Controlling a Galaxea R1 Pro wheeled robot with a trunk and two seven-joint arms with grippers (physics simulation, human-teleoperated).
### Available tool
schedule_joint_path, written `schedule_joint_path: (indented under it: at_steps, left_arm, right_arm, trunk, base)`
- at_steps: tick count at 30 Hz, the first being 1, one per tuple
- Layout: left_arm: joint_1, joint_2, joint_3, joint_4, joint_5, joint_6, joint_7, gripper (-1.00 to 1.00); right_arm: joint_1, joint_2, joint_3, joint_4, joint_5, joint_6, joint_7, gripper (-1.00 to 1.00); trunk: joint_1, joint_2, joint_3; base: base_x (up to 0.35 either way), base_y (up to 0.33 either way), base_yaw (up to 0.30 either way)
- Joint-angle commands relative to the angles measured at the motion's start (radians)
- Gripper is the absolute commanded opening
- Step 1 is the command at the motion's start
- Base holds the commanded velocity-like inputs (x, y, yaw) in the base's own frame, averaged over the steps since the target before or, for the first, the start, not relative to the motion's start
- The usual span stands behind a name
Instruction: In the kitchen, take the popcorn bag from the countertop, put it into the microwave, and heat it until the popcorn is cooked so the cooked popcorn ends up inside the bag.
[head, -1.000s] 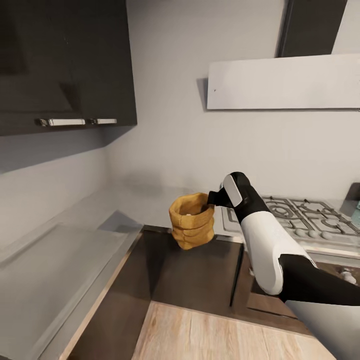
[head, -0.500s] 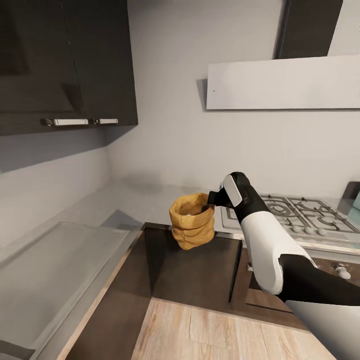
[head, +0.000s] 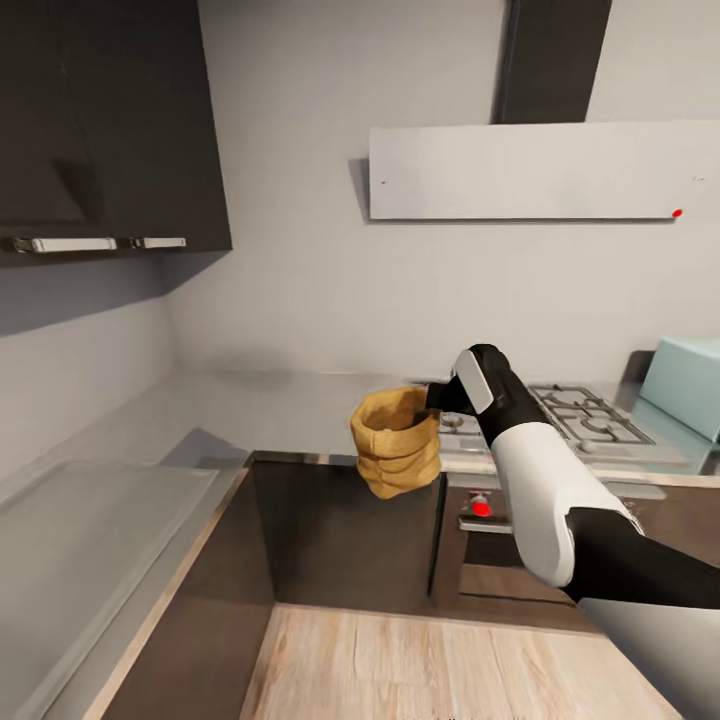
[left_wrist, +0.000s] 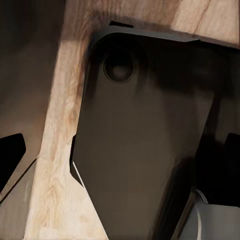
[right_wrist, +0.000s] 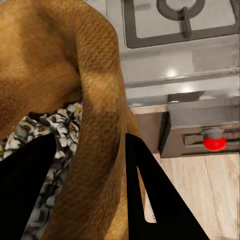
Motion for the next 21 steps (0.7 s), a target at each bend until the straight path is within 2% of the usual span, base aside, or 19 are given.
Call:
schedule_joint_path:
  at_steps: [1,19,21]
  left_arm:
    - [0.000,0.000,-0.001,-0.002,0.006,-0.002,0.003,1.00]
    - [0.000,0.000,-0.001,-0.002,0.006,0.000,0.003,1.00]
    - [0.000,0.000,-0.001,-0.002,0.006,0.000,0.002,1.00]
  right_arm:
    - [-0.001,-0.002,-0.004,-0.001,-0.013,0.001,-0.010,-1.00]
    - [-0.001,-0.004,-0.003,-0.001,-0.012,0.001,-0.012,-1.00]
    - [-0.001,-0.013,-0.003,-0.001,-0.012,0.001,-0.011,-1.00]
  trunk:
    - [0.000,-0.001,-0.001]
    - [0.000,-0.001,-0.001]
    - [0.000,-0.001,-0.001]
  base:
    - [0.000,0.000,-0.284]
    - [0.000,0.000,-0.284]
    - [0.000,0.000,-0.105]
